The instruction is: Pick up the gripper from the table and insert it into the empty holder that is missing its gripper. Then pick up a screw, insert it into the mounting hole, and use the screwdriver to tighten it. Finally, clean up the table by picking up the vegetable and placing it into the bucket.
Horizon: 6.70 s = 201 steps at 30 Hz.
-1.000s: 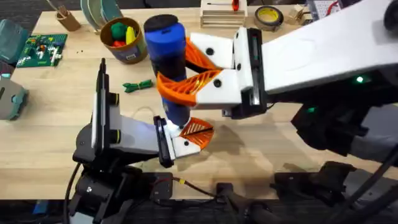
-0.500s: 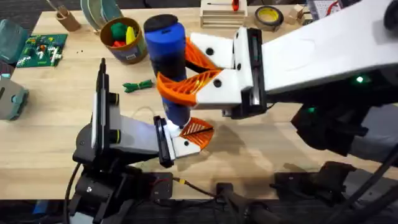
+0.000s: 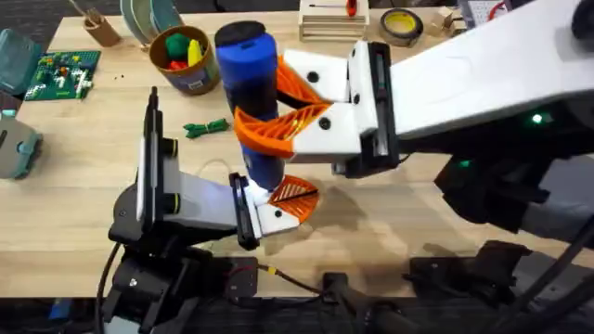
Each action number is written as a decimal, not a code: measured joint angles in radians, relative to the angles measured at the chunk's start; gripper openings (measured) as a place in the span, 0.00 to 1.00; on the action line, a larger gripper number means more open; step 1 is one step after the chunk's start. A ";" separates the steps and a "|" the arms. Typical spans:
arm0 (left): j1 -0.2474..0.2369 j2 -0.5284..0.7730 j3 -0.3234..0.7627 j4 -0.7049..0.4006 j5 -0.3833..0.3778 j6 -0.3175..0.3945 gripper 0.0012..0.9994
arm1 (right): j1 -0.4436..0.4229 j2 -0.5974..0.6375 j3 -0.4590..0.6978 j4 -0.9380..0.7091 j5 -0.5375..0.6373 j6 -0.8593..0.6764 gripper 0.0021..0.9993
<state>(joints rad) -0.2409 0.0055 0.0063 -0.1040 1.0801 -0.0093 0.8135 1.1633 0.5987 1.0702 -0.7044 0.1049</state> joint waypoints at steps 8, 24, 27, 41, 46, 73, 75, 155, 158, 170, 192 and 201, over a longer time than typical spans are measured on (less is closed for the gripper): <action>0.000 0.000 0.000 0.000 0.000 0.000 0.00 | 0.000 0.000 0.000 0.000 0.000 0.000 0.01; 0.000 0.000 0.000 0.000 0.000 -0.006 0.00 | 0.000 0.039 0.000 0.037 0.007 0.026 0.01; 0.000 0.000 0.000 0.000 0.000 -0.006 0.00 | 0.000 0.041 0.000 0.096 0.006 0.030 0.01; 0.000 0.000 0.000 0.000 0.000 -0.006 0.00 | -0.003 0.041 0.000 0.109 -0.035 0.053 0.01; 0.000 0.000 0.000 0.000 0.000 -0.006 0.00 | -0.013 0.041 0.000 0.103 -0.046 0.056 0.01; 0.000 0.000 0.000 0.000 0.000 -0.007 0.00 | -0.022 0.041 0.000 0.068 -0.049 0.056 0.01; 0.000 0.000 0.000 0.000 0.000 -0.007 0.00 | -0.017 0.041 0.000 0.050 -0.049 0.056 0.01; 0.000 0.000 0.000 0.000 0.000 -0.007 0.00 | -0.028 0.052 0.000 0.078 -0.070 0.048 0.01; 0.000 0.000 0.000 0.000 0.000 -0.007 0.00 | -0.028 0.051 0.000 0.075 -0.070 0.048 0.01; 0.000 0.000 0.000 -0.001 0.001 -0.018 0.00 | -0.022 0.051 0.000 0.030 -0.051 0.044 0.01; 0.000 0.000 0.000 0.000 0.000 -0.018 0.00 | -0.042 0.031 0.000 0.183 -0.060 0.045 0.01; 0.000 0.000 0.000 0.000 0.000 -0.018 0.00 | -0.212 0.013 0.001 -0.112 -0.043 -0.020 0.01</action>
<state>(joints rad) -0.2409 0.0055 0.0065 -0.1042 1.0801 -0.0277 0.6018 1.1759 0.5997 0.9581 -0.7473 0.0852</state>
